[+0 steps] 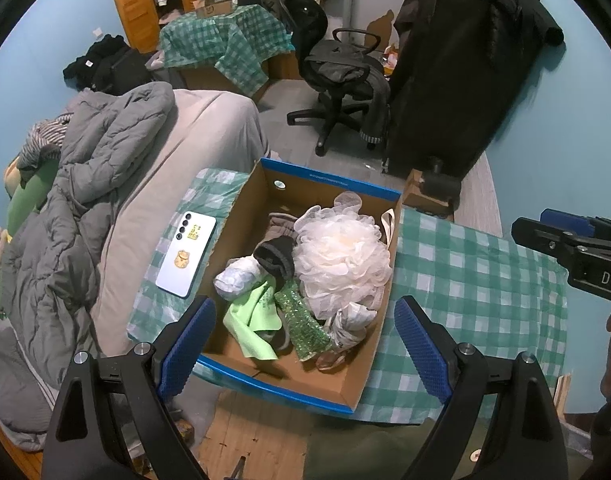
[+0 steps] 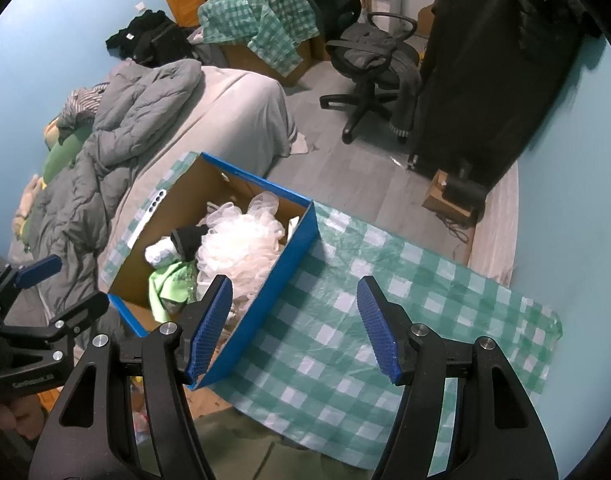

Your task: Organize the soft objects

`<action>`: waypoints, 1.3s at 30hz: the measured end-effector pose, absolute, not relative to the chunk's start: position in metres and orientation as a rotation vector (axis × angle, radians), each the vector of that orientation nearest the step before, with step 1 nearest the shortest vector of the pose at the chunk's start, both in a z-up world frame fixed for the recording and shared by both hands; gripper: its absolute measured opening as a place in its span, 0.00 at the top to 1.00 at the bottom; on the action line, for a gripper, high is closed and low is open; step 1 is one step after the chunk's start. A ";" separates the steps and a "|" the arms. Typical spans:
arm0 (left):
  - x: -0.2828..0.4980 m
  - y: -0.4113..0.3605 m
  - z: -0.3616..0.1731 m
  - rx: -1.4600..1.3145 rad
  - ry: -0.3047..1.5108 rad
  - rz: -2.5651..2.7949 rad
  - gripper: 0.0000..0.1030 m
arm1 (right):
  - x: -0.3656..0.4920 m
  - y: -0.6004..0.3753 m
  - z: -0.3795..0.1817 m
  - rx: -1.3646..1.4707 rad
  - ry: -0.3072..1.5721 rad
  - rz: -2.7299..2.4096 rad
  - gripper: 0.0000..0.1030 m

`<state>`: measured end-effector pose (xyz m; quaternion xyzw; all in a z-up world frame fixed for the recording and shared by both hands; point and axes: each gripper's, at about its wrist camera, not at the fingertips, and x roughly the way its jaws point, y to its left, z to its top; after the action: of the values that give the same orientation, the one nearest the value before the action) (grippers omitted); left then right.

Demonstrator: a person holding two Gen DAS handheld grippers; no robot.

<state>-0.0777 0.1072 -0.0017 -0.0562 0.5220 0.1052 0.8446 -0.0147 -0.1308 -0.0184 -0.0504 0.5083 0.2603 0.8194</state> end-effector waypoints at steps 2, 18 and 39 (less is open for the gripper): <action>-0.077 0.106 -0.001 -0.121 1.100 0.222 0.11 | -0.014 -0.132 -0.018 -0.108 1.083 0.556 0.38; -0.074 0.105 -0.002 -0.149 1.103 0.239 0.11 | -0.010 -0.143 -0.016 -0.116 1.081 0.568 0.38; -0.070 0.104 -0.003 -0.160 1.116 0.232 0.11 | -0.009 -0.146 -0.018 -0.110 1.082 0.562 0.38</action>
<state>-0.0698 0.1042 -0.0027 -0.0758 0.5277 0.1097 0.8389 -0.0090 -0.1461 -0.0178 -0.0517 0.5080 0.2636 0.8184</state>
